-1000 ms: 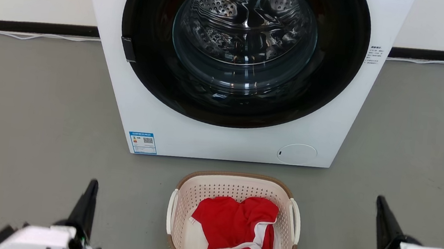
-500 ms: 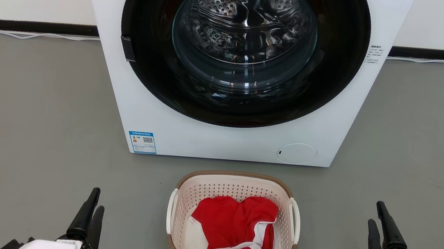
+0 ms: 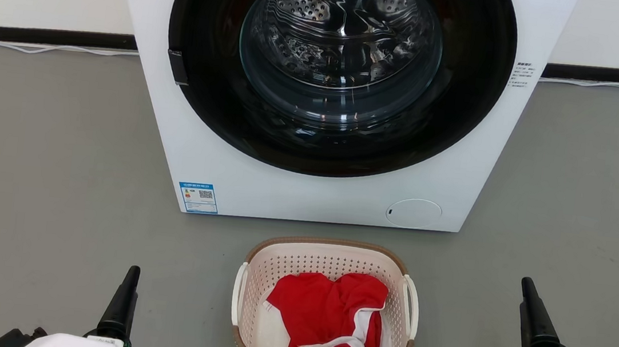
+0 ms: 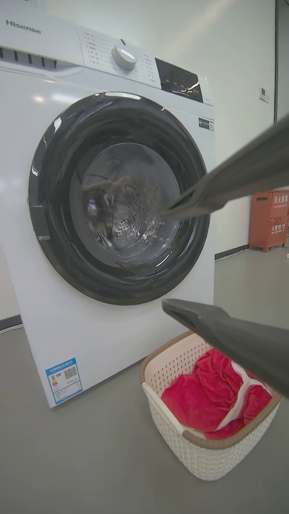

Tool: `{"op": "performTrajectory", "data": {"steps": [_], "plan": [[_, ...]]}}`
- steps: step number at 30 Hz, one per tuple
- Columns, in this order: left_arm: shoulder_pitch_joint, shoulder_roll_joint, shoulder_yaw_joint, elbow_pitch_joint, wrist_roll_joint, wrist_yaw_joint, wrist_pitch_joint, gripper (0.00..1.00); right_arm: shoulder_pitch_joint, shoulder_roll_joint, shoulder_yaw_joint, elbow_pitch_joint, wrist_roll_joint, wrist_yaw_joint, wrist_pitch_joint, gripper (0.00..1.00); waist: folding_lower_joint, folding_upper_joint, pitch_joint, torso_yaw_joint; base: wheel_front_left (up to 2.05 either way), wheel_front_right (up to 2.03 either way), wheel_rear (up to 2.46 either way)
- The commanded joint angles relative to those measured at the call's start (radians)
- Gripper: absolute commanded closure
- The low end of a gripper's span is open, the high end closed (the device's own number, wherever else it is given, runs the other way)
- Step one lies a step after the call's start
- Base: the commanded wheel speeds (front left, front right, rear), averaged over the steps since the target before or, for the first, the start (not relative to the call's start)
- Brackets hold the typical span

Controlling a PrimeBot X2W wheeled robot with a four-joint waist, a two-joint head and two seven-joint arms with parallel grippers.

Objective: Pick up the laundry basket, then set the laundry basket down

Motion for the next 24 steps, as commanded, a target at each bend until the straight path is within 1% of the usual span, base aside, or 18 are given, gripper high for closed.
{"op": "performTrajectory", "data": {"steps": [1,9,24], "plan": [[-0.045,0.006,0.012,-0.02,0.029,-0.002,-0.009,0.0,-0.036,-0.009,0.007,-0.031,-0.037,0.003,-0.015,0.0,-0.0002,0.0,0.0,0.0,0.0,0.0,0.0],[-0.048,0.006,0.016,-0.027,0.155,0.002,-0.033,0.0,-0.041,-0.009,0.014,-0.04,-0.192,0.003,-0.038,0.0,-0.0002,0.0,0.002,-0.004,0.0,0.0,0.0],[-0.049,0.008,-0.008,-0.027,0.358,0.014,-0.077,0.0,-0.054,-0.009,0.04,-0.038,-0.45,0.004,-0.082,0.0,-0.0002,0.0,0.001,-0.007,0.0,0.0,0.0]]}}
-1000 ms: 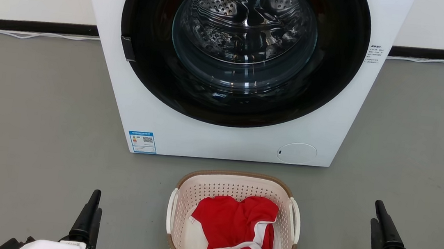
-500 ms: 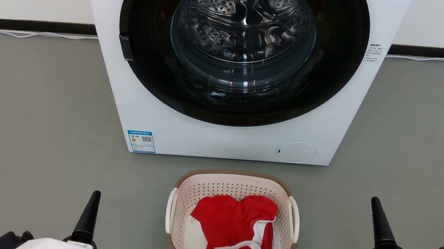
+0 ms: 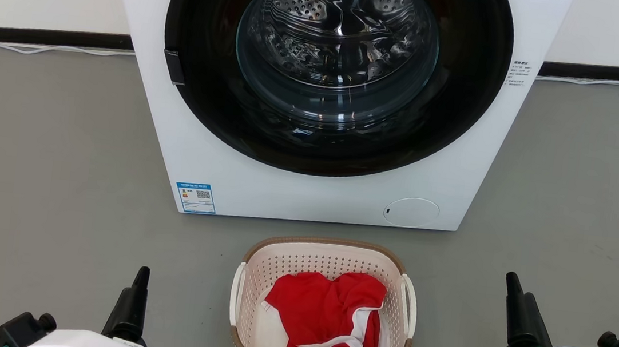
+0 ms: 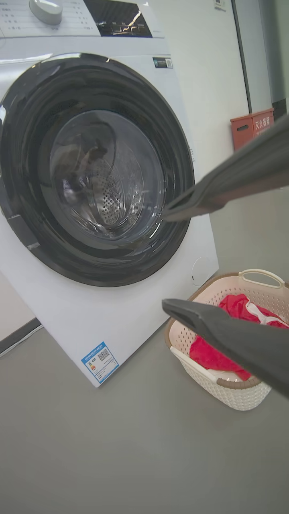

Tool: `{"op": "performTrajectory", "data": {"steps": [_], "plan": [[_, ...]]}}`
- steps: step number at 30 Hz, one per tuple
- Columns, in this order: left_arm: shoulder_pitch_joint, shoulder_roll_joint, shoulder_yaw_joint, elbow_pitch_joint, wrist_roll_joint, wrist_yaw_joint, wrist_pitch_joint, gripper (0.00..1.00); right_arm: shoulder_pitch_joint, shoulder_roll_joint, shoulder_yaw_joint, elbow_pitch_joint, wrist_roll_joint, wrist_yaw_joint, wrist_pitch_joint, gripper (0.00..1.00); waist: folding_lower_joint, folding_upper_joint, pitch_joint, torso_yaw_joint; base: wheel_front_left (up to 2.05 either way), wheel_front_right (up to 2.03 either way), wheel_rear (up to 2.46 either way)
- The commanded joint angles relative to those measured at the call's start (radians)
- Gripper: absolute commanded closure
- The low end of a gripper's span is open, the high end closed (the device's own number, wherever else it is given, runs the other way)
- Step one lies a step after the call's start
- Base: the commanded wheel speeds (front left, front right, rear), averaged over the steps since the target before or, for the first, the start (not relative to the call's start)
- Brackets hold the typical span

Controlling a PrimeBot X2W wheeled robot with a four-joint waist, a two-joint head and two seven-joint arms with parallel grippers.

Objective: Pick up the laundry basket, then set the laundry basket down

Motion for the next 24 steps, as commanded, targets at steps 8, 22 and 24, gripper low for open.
{"op": "performTrajectory", "data": {"steps": [8,22,24], "plan": [[-0.047,0.009,0.004,-0.027,0.137,0.01,-0.033,0.0,-0.055,-0.009,0.025,-0.024,-0.146,0.004,-0.039,0.0,-0.0001,0.0,0.0,-0.001,0.0,0.0,0.0],[-0.052,0.011,-0.002,-0.021,0.303,0.015,-0.074,0.0,-0.062,-0.01,0.044,-0.022,-0.333,0.005,-0.08,0.0,-0.0001,0.0,0.003,-0.005,0.0,0.0,0.0],[-0.053,0.011,-0.004,-0.02,0.328,0.016,-0.08,0.0,-0.063,-0.01,0.046,-0.022,-0.361,0.005,-0.086,0.0,-0.0001,0.0,0.004,-0.006,0.0,0.0,0.0]]}}
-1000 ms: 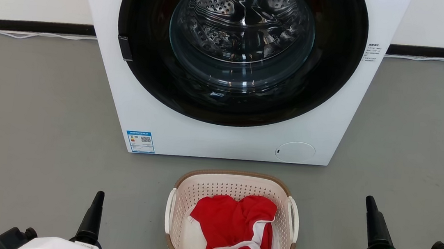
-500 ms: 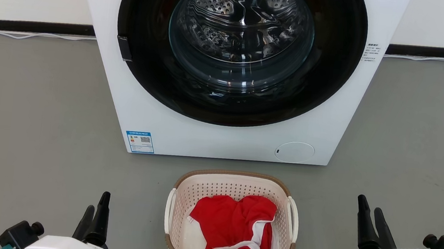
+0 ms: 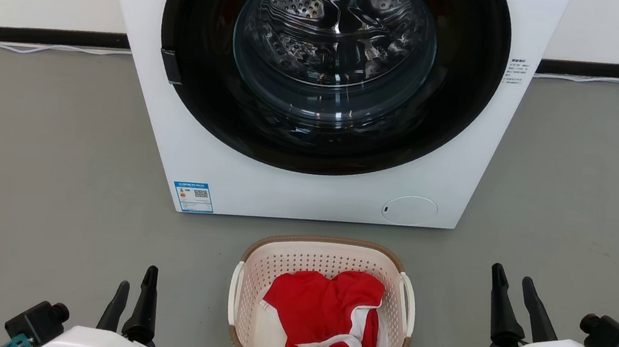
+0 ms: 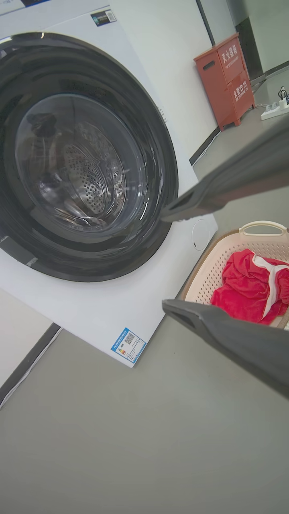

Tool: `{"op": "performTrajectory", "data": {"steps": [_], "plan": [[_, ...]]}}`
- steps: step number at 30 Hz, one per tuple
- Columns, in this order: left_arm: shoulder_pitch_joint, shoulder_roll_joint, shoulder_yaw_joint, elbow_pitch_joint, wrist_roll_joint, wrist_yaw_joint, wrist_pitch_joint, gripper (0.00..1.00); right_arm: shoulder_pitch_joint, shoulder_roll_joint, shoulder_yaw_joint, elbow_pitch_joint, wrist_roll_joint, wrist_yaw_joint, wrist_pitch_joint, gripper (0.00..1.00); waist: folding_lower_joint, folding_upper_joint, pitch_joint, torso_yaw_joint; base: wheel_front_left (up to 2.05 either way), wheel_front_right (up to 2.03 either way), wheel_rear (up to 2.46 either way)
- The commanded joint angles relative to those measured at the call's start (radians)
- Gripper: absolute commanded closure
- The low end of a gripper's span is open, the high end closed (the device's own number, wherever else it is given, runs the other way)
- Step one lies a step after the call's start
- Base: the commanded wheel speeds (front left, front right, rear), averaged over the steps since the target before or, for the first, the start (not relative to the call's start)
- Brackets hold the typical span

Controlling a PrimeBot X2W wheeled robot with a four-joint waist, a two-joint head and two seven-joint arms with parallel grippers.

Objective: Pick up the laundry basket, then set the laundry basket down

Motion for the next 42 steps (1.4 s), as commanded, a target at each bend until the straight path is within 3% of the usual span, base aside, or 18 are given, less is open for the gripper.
{"op": "performTrajectory", "data": {"steps": [1,42], "plan": [[-0.05,0.01,0.013,-0.021,0.039,0.006,-0.015,0.0,-0.045,-0.01,0.02,-0.025,-0.042,0.005,-0.022,0.0,0.0,0.0,0.0,0.0,0.0,0.0,0.0],[-0.067,0.017,0.0,-0.018,0.527,0.016,-0.135,0.0,-0.057,-0.012,0.039,0.012,-0.589,0.007,-0.143,0.0,0.0,0.0,0.016,-0.009,0.0,0.0,0.0]]}}
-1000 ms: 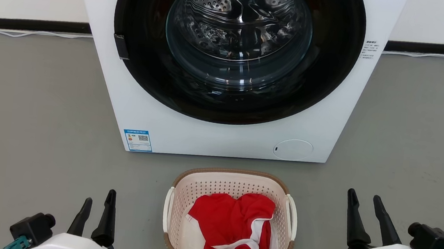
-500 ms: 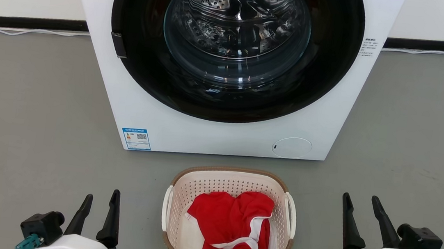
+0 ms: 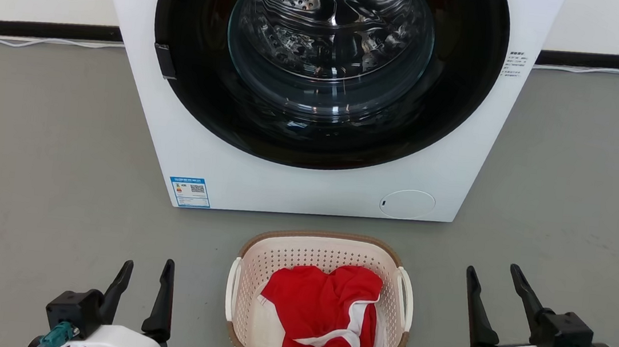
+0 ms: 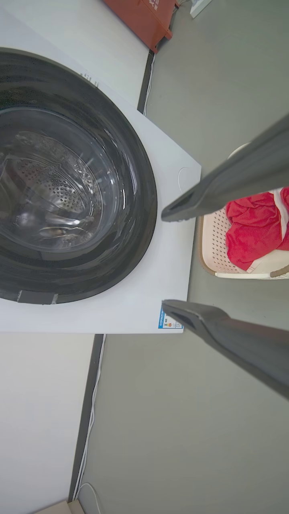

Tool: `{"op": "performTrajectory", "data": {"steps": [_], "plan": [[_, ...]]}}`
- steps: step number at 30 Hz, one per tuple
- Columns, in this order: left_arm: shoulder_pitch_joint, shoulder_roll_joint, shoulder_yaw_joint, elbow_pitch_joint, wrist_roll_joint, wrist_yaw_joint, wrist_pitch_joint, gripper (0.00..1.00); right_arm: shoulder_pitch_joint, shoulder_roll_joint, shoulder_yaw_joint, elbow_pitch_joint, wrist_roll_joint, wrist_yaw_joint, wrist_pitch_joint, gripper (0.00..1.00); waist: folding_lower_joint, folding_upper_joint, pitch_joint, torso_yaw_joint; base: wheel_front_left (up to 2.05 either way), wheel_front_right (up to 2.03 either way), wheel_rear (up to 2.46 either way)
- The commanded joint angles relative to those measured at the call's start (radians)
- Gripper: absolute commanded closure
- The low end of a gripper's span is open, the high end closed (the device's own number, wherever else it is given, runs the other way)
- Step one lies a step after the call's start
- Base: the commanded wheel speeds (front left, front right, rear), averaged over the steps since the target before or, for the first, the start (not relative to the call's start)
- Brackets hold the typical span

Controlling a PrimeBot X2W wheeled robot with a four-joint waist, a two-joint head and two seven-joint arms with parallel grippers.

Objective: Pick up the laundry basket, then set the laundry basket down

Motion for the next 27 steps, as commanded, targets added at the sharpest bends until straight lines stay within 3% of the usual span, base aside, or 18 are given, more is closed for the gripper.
{"op": "performTrajectory", "data": {"steps": [1,7,27], "plan": [[-0.047,0.012,0.024,-0.021,0.032,0.008,-0.015,0.0,-0.044,-0.009,0.027,-0.022,-0.035,0.007,-0.022,0.0,-0.0001,0.0,0.001,0.0,0.0,0.0,0.0],[-0.051,0.013,0.023,-0.021,0.097,0.009,-0.032,0.0,-0.049,-0.01,0.033,-0.022,-0.11,0.007,-0.038,0.0,-0.0001,0.0,0.01,-0.001,0.0,0.0,0.0],[-0.075,0.013,0.028,-0.023,0.102,0.005,-0.032,0.0,-0.071,-0.01,0.025,-0.026,-0.102,0.007,-0.038,0.0,-0.0001,0.0,0.066,-0.006,0.0,0.0,0.0]]}}
